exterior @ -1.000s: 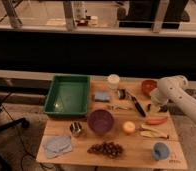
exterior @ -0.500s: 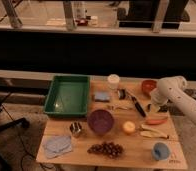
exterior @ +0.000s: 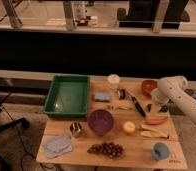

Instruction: Wipe table surface with eraser

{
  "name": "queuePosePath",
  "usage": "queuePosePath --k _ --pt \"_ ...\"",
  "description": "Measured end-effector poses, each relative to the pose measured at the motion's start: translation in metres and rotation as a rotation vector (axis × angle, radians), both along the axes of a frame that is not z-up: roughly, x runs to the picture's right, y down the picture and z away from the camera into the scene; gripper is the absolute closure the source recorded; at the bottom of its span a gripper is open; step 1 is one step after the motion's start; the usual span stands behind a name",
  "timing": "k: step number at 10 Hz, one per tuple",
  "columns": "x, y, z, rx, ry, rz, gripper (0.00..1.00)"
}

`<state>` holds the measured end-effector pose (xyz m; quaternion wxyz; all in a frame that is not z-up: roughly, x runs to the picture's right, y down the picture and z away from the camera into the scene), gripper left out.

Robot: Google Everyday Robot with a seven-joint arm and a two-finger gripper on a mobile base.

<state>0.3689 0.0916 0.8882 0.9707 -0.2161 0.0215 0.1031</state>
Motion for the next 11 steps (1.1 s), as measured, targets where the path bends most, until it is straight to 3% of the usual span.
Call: queuePosePath --k 11 --pt "0.030 0.014 0.018 -0.112 0.044 0.006 0.20"
